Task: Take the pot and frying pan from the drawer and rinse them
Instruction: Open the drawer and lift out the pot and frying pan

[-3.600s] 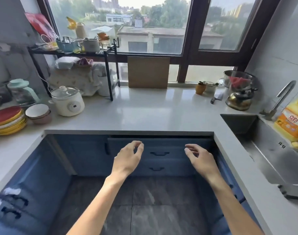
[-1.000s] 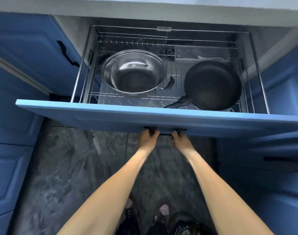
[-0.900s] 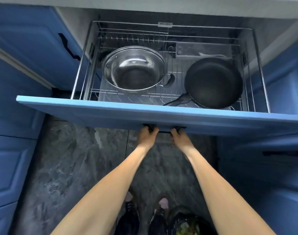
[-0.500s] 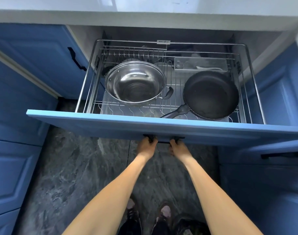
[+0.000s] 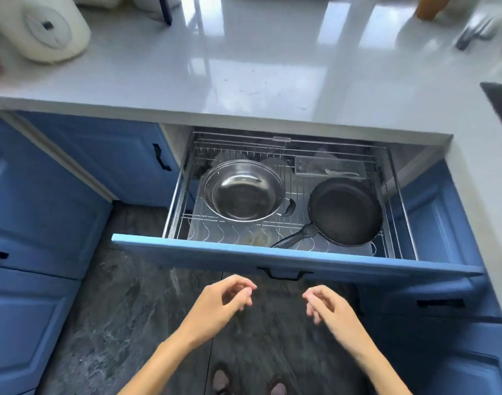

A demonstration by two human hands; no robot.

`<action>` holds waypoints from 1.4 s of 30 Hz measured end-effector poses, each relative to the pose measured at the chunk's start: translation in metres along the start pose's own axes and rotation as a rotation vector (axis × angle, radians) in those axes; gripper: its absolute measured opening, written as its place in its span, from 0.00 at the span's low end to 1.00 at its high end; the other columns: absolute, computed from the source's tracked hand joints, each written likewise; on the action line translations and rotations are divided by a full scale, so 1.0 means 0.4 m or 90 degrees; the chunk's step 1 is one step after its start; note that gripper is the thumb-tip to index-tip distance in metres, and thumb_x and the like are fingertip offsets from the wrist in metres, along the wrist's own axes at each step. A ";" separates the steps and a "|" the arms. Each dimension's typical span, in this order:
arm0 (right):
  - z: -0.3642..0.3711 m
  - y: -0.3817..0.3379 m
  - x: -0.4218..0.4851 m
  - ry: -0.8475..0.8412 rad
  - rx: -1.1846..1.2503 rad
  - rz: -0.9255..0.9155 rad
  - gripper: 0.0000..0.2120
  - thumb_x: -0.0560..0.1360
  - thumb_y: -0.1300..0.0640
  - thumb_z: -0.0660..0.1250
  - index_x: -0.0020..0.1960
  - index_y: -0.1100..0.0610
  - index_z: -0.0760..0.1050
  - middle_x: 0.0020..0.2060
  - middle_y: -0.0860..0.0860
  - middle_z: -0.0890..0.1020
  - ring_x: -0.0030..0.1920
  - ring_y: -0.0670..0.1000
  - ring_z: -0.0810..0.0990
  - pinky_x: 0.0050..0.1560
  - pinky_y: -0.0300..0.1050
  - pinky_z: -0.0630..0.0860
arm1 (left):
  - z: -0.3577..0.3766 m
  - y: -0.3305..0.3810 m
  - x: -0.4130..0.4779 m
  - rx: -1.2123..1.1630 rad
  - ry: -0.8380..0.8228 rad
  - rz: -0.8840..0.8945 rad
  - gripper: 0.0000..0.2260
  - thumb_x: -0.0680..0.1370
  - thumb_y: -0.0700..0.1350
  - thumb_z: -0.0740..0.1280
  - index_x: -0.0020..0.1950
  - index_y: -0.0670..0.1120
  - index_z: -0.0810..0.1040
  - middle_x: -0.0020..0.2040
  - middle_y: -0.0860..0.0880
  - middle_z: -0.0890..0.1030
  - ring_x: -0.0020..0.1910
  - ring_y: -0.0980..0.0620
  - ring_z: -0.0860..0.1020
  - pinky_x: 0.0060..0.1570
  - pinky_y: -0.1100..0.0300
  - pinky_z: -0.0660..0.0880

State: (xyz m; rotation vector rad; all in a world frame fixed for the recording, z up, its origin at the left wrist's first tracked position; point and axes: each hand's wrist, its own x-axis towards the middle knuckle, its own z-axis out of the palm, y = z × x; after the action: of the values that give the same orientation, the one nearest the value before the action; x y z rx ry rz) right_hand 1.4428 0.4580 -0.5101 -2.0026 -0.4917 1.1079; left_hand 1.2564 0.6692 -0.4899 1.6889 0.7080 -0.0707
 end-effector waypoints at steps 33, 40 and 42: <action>-0.040 -0.065 0.645 0.097 -0.003 0.173 0.07 0.78 0.47 0.68 0.55 0.39 0.75 0.46 0.44 0.85 0.44 0.52 0.84 0.47 0.50 0.79 | -0.574 -0.168 0.887 0.373 0.071 -0.187 0.17 0.81 0.51 0.66 0.70 0.56 0.72 0.61 0.48 0.81 0.41 0.52 0.80 0.37 0.59 0.74; 0.022 -0.020 0.702 0.107 0.030 0.185 0.07 0.77 0.42 0.68 0.54 0.34 0.74 0.42 0.48 0.85 0.39 0.48 0.86 0.54 0.54 0.79 | -0.577 -0.206 0.990 0.598 -0.058 -0.159 0.18 0.84 0.53 0.59 0.74 0.56 0.65 0.53 0.43 0.84 0.28 0.49 0.79 0.34 0.51 0.79; 0.036 -0.022 0.715 0.116 0.024 0.188 0.08 0.76 0.44 0.69 0.53 0.34 0.74 0.39 0.54 0.84 0.40 0.51 0.85 0.53 0.54 0.79 | -0.577 -0.211 1.013 0.629 -0.081 -0.174 0.19 0.84 0.56 0.58 0.74 0.56 0.65 0.55 0.45 0.83 0.29 0.50 0.78 0.30 0.56 0.74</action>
State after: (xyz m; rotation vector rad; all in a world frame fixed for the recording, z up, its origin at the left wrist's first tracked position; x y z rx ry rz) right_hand 1.5872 0.6544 -0.6609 -2.1644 -0.0809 1.0825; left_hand 1.4679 1.0513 -0.6734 2.4659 0.8691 -0.8270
